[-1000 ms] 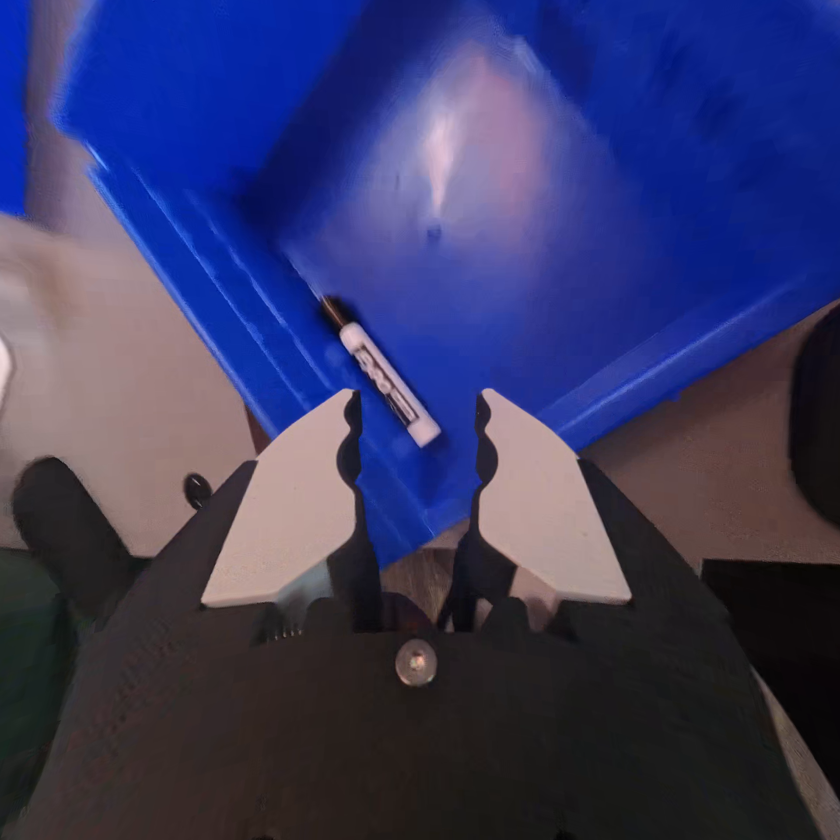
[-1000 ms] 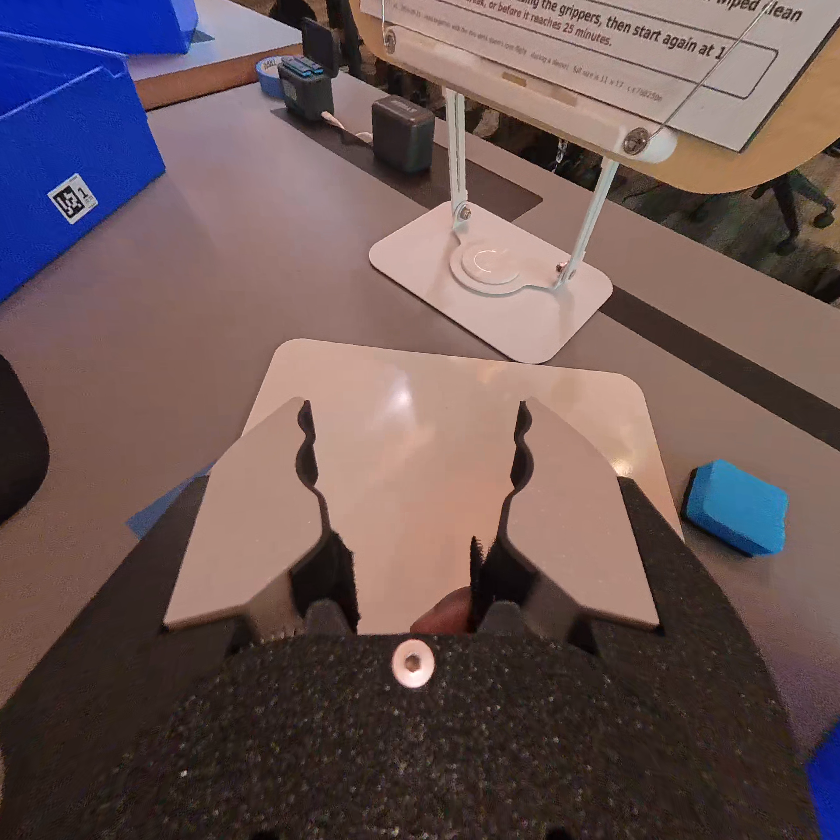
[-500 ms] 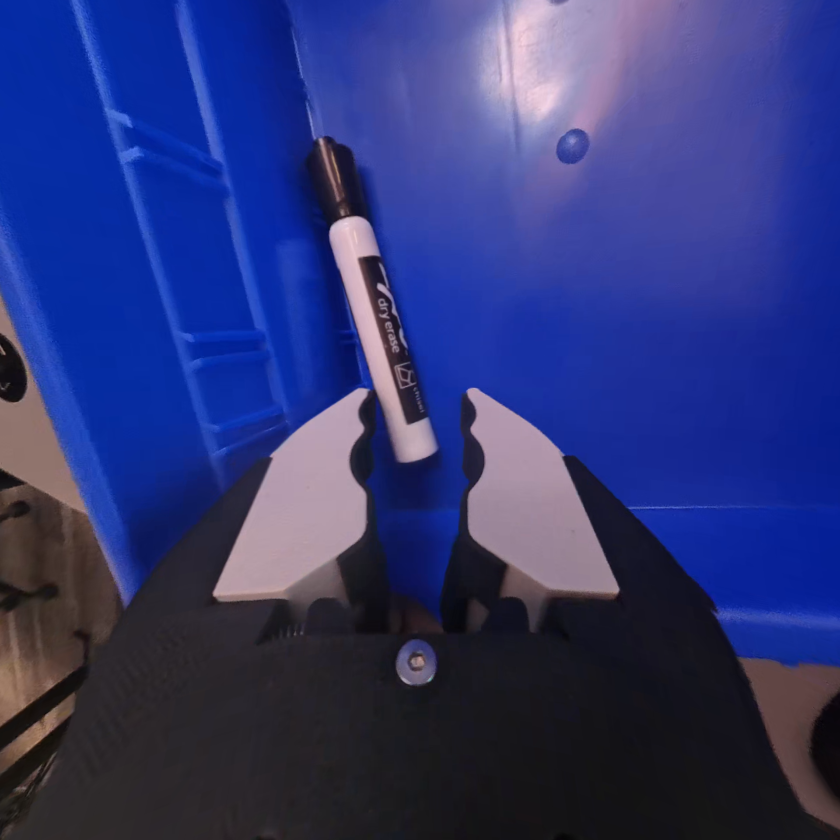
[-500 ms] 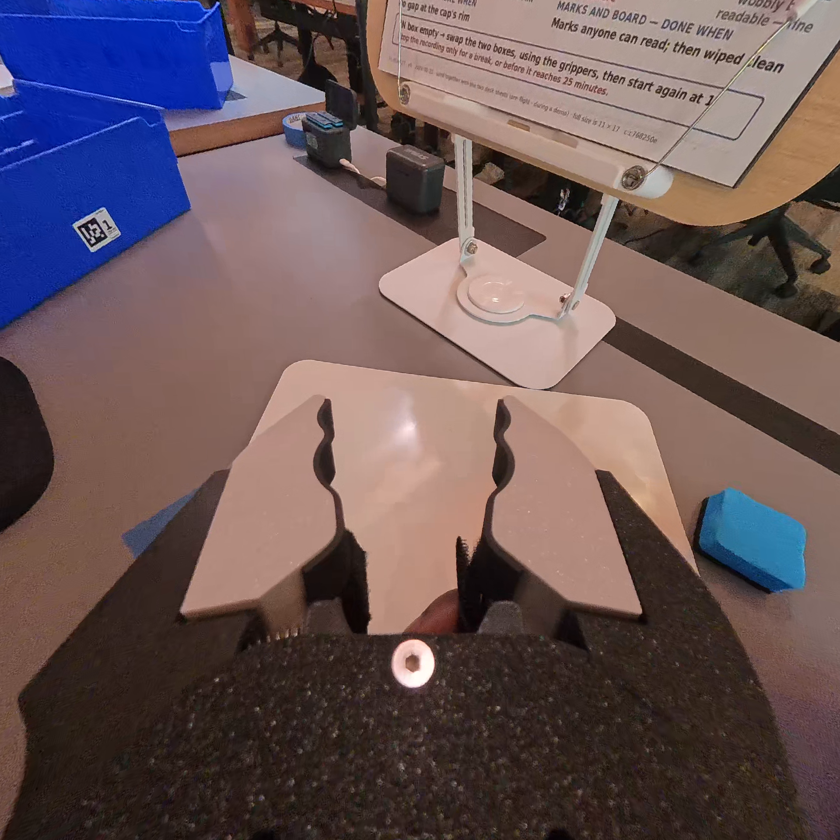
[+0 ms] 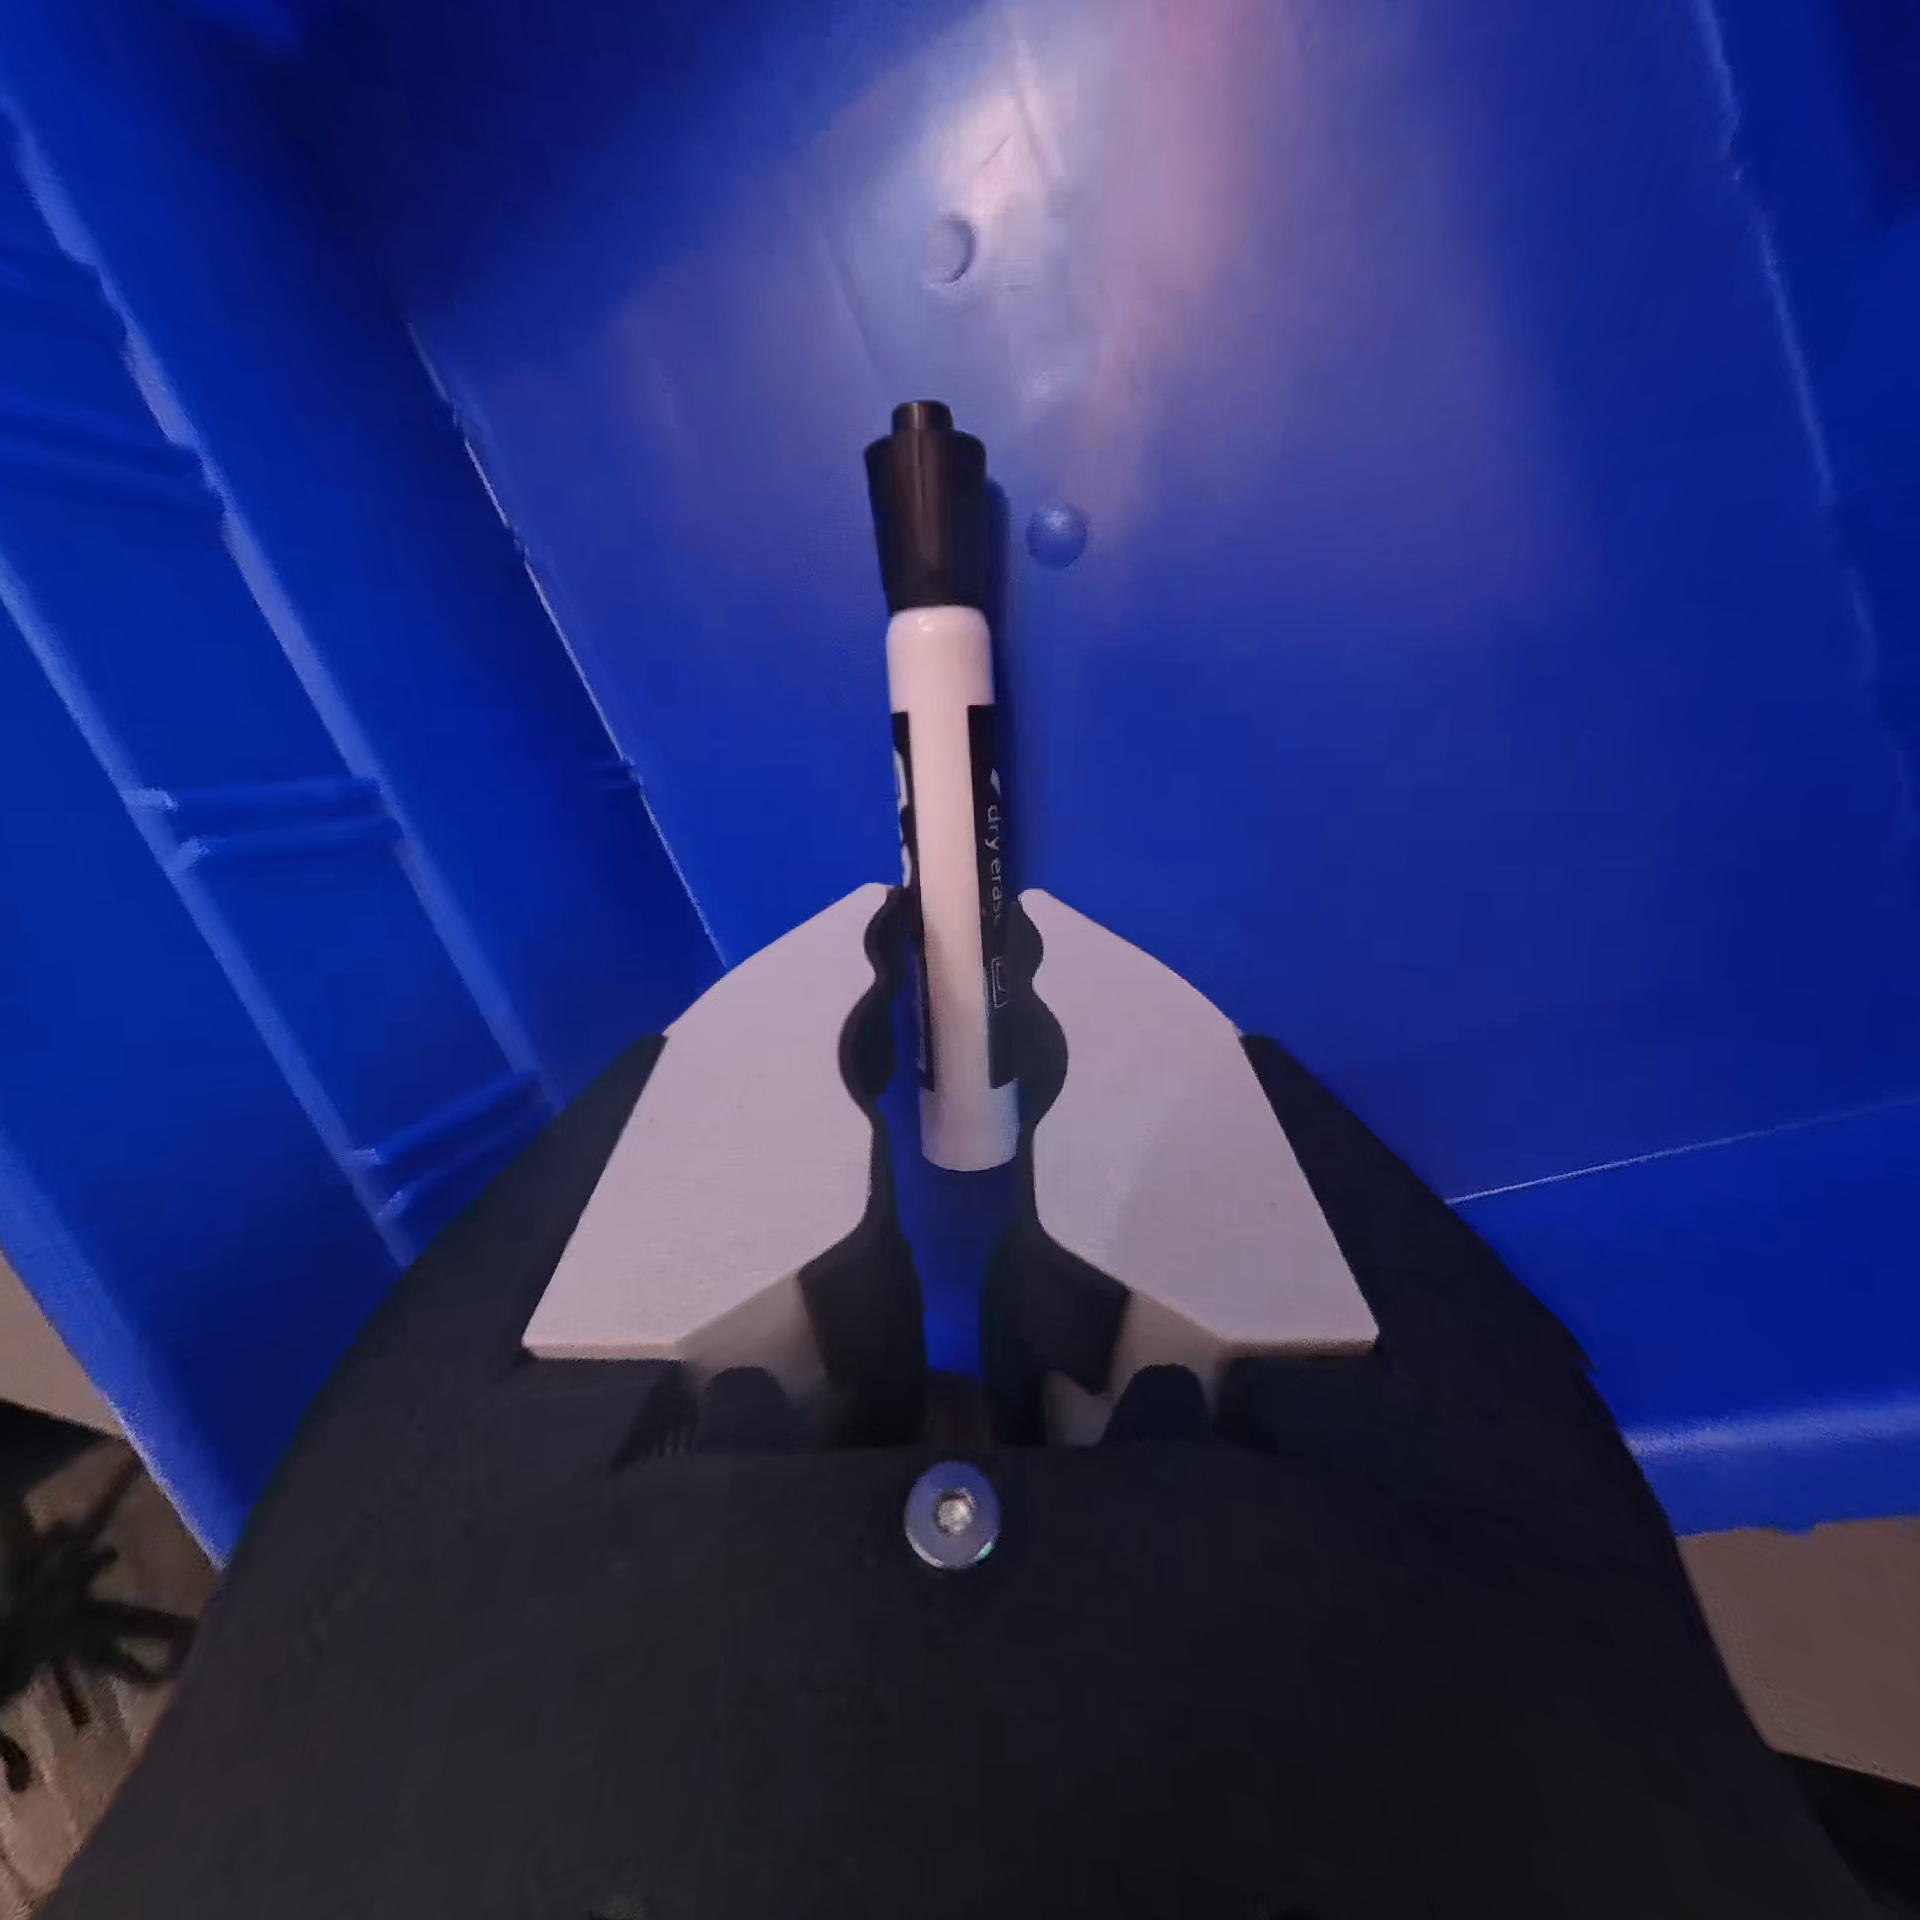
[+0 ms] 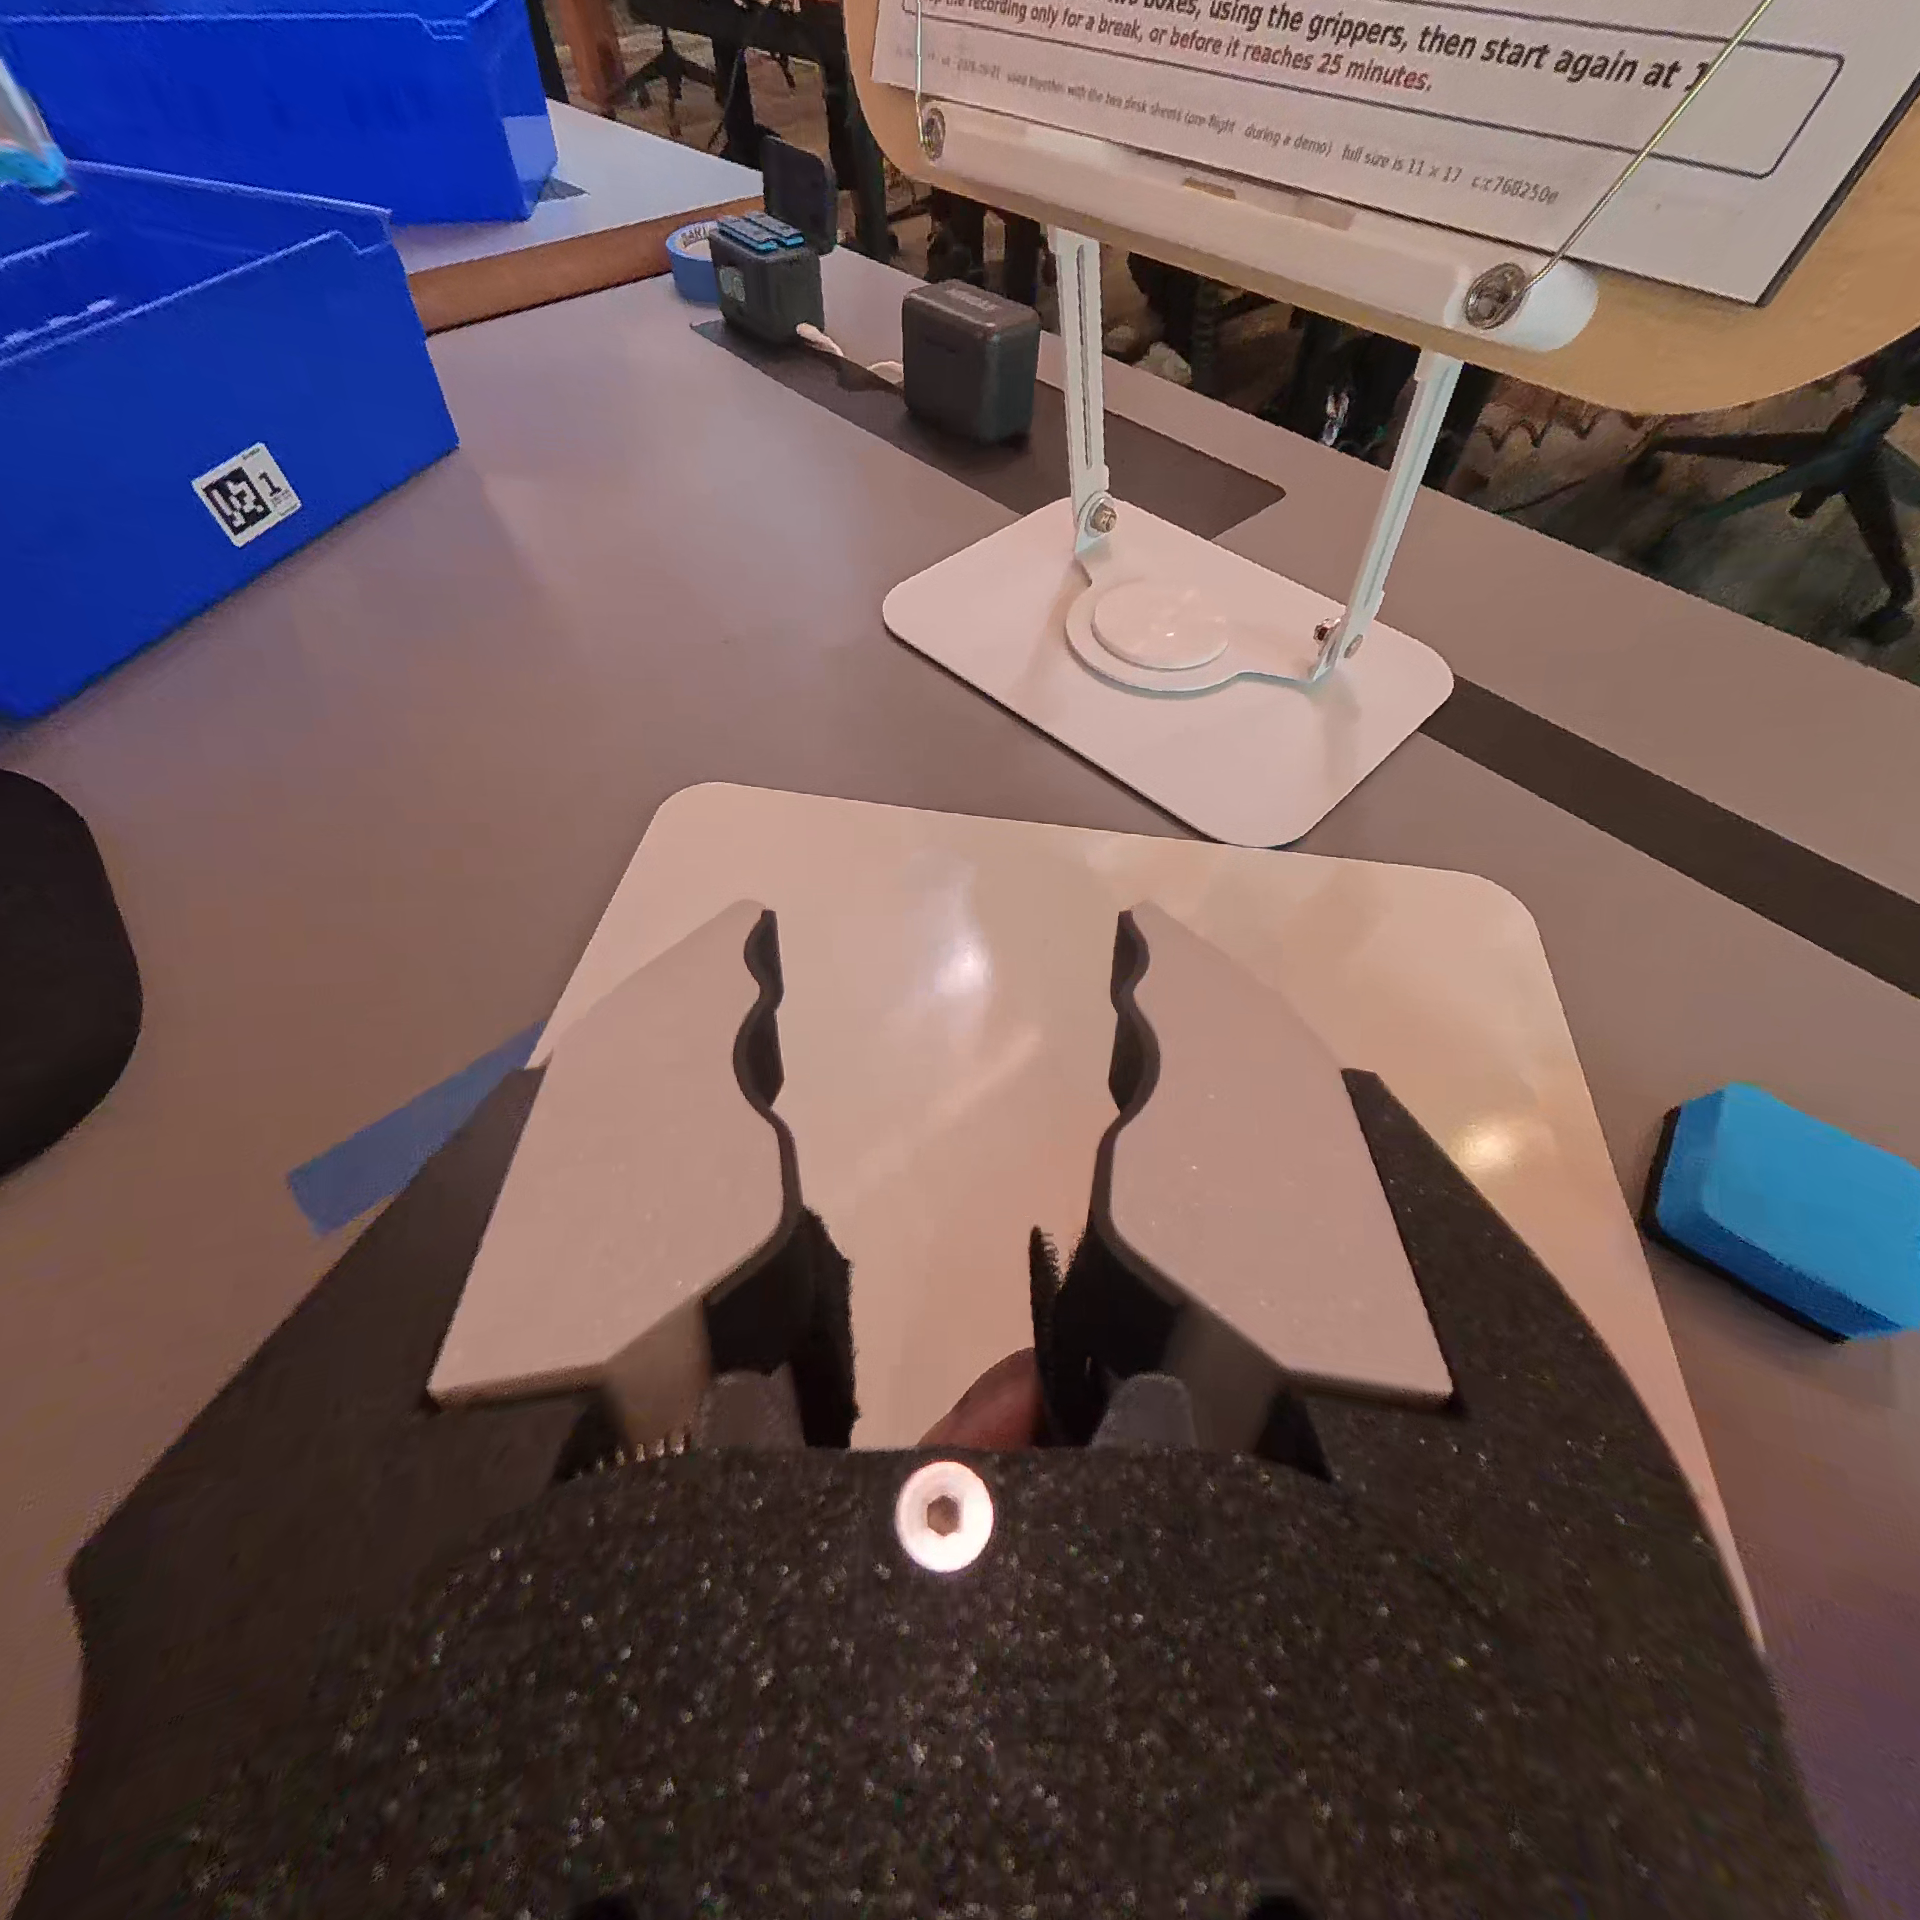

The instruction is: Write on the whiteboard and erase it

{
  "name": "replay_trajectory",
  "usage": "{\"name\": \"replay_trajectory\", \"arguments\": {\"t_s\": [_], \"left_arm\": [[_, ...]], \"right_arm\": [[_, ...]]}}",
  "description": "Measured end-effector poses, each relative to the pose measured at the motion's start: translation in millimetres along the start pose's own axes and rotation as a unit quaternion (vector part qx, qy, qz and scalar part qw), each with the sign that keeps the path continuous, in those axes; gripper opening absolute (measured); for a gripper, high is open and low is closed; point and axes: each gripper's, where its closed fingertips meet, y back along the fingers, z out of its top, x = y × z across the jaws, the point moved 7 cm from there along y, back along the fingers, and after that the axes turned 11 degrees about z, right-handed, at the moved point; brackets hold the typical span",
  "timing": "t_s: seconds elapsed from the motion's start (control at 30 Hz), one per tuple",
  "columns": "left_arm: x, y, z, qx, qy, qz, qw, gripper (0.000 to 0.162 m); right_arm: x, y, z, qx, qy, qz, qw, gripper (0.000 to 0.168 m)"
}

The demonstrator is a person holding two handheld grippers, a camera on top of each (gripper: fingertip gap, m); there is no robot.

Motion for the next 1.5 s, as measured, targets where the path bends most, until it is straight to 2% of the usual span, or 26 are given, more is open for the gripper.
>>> {"name": "replay_trajectory", "arguments": {"t_s": [0.07, 0.13, 0.2, 0.27, 0.33, 0.47, 0.53, 0.6, 0.67, 0.77, 0.8, 0.83, 0.87, 0.9, 0.97, 1.03, 1.07, 1.1, 1.13, 1.17, 1.2, 1.23, 1.3, 1.4, 1.5], "left_arm": [[3.0, 6.0, 2.0, -0.05, -0.021, 0.027, 0.998, 0.019], [6.8, 25.7, 9.7, -0.116, -0.076, 0.078, 0.987, 0.019], [7.2, 56.3, 25.0, -0.186, -0.143, 0.135, 0.963, 0.019], [-2.7, 91.0, 44.2, -0.253, -0.238, 0.171, 0.922, 0.018], [-20.9, 125.6, 63.7, -0.312, -0.335, 0.224, 0.861, 0.018], [-87.0, 181.4, 87.7, -0.411, -0.521, 0.308, 0.682, 0.018], [-124.2, 199.7, 91.4, -0.454, -0.58, 0.332, 0.589, 0.018], [-156.2, 214.0, 91.9, -0.488, -0.615, 0.344, 0.516, 0.019], [-181.2, 225.4, 91.9, -0.514, -0.631, 0.344, 0.468, 0.018], [-209.4, 235.2, 90.3, -0.543, -0.647, 0.33, 0.422, 0.018], [-216.6, 237.5, 89.1, -0.552, -0.649, 0.326, 0.41, 0.018], [-222.5, 239.3, 88.0, -0.559, -0.65, 0.319, 0.404, 0.018], [-226.5, 240.6, 87.2, -0.562, -0.65, 0.306, 0.409, 0.019], [-228.8, 241.2, 87.3, -0.568, -0.644, 0.28, 0.429, 0.019], [-224.5, 250.0, 92.6, -0.625, -0.566, 0.214, 0.493, 0.023], [-208.6, 261.9, 101.1, -0.702, -0.411, 0.117, 0.569, 0.03], [-201.4, 264.5, 103.2, -0.728, -0.317, 0.026, 0.607, 0.032], [-199.4, 264.6, 103.3, -0.732, -0.225, -0.103, 0.635, 0.034], [-203.3, 263.5, 101.9, -0.71, -0.144, -0.254, 0.641, 0.037], [-212.0, 262.1, 100.6, -0.668, -0.083, -0.393, 0.626, 0.039], [-224.1, 259.5, 100.9, -0.62, -0.046, -0.488, 0.613, 0.04], [-239.3, 256.8, 101.4, -0.58, -0.033, -0.545, 0.605, 0.041], [-270.8, 255.1, 100.9, -0.538, -0.064, -0.583, 0.605, 0.042], [-297.5, 260.5, 100.7, -0.549, -0.121, -0.574, 0.595, 0.041], [-303.4, 264.5, 99.6, -0.554, -0.154, -0.589, 0.568, 0.024]], "right_arm": [[3.5, 0.2, -0.7, -0.001, 0.009, 0.021, 1.0, 0.057], [12.7, -0.5, 2.7, -0.009, 0.034, 0.052, 0.998, 0.052], [28.1, -2.1, 10.9, -0.018, 0.075, 0.087, 0.993, 0.05], [46.9, -6.3, 22.6, -0.01, 0.129, 0.127, 0.983, 0.051], [68.6, -12.1, 36.4, 0.012, 0.185, 0.164, 0.969, 0.053], [102.2, -24.2, 76.4, 0.008, 0.23, 0.223, 0.947, 0.052], [110.5, -32.3, 97.1, -0.001, 0.22, 0.241, 0.945, 0.051], [114.0, -44.1, 110.3, 0.015, 0.218, 0.243, 0.945, 0.051], [117.7, -57.2, 116.1, 0.036, 0.211, 0.246, 0.945, 0.052], [124.9, -74.5, 113.8, 0.073, 0.181, 0.271, 0.943, 0.051], [126.0, -78.7, 111.6, 0.082, 0.177, 0.272, 0.942, 0.046], [126.1, -81.6, 108.3, 0.094, 0.178, 0.27, 0.942, 0.036], [125.6, -82.7, 104.2, 0.109, 0.184, 0.267, 0.94, 0.019], [123.8, -81.3, 101.1, 0.115, 0.191, 0.264, 0.939, 0.018], [115.9, -70.7, 101.7, 0.076, 0.169, 0.265, 0.946, 0.018], [100.9, -54.0, 105.9, -0.008, 0.111, 0.279, 0.954, 0.018], [92.4, -44.4, 109.7, -0.075, 0.071, 0.294, 0.95, 0.018], [84.6, -34.3, 113.8, -0.154, 0.022, 0.317, 0.936, 0.018], [77.8, -24.7, 116.6, -0.231, -0.031, 0.343, 0.91, 0.018], [72.2, -16.6, 117.0, -0.296, -0.08, 0.366, 0.879, 0.018], [69.6, -11.3, 115.0, -0.339, -0.116, 0.385, 0.85, 0.018], [69.8, -9.3, 111.1, -0.358, -0.136, 0.397, 0.834, 0.018], [76.3, -10.7, 102.3, -0.358, -0.134, 0.396, 0.835, 0.018], [88.7, -12.4, 93.2, -0.333, -0.108, 0.387, 0.853, 0.018], [95.8, -9.3, 88.3, -0.325, -0.08, 0.375, 0.865, 0.018]]}}
